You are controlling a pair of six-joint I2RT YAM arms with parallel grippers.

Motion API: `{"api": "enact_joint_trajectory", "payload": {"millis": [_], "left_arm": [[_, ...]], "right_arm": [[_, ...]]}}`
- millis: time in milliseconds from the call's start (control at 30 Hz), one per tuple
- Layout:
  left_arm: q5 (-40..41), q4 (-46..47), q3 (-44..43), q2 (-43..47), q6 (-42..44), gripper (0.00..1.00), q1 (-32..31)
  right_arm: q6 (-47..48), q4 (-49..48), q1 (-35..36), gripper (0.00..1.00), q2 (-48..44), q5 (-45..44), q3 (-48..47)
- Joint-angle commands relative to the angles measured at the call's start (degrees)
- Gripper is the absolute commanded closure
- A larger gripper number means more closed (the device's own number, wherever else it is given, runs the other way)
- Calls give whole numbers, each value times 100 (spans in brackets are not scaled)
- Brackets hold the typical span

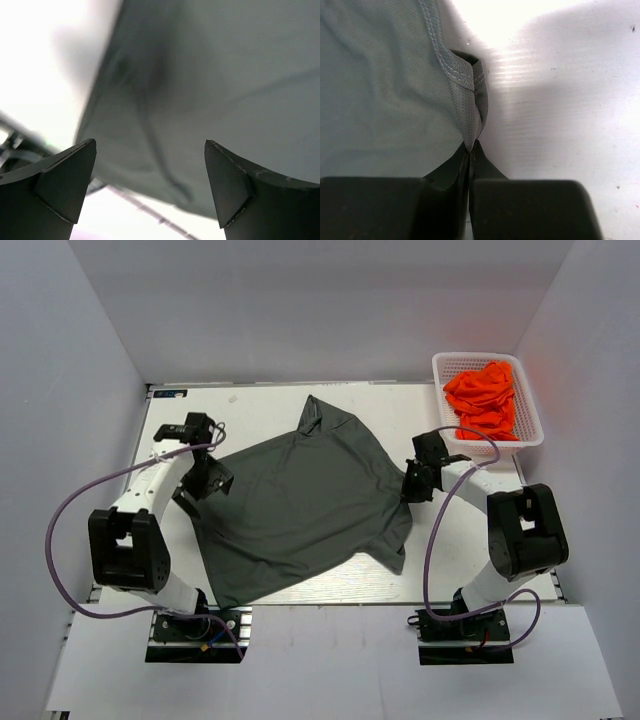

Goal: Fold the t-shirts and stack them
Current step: Flatten the tshirt out

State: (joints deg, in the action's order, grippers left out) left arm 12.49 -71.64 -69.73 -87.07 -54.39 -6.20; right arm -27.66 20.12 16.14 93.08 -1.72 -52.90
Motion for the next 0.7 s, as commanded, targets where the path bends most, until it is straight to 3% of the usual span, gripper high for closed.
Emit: {"api": "enact_joint_trajectory", "payload": {"millis": [0, 133, 267, 433, 567, 667], "left_arm": [[10, 780, -426, -275, 428, 1, -22], [-388, 1949, -427, -776, 693, 1, -22], [-441, 1935, -865, -1549, 859, 1, -22], [-309, 1898, -1052, -1990, 860, 1, -22], [-466, 2092, -850, -2112, 860, 1, 101], [-467, 2163, -849, -2305, 860, 1, 101]], "right_arm": [[225, 202, 47, 100, -325, 110, -395], [322, 571, 266, 100, -519, -74, -816], [226, 704, 802, 100, -423, 108, -1239], [-125, 599, 1803, 100, 480, 566, -1766], [-275, 835, 2454, 82, 1133, 576, -2319], [-319, 914, 2859, 61, 1265, 488, -2479]]}}
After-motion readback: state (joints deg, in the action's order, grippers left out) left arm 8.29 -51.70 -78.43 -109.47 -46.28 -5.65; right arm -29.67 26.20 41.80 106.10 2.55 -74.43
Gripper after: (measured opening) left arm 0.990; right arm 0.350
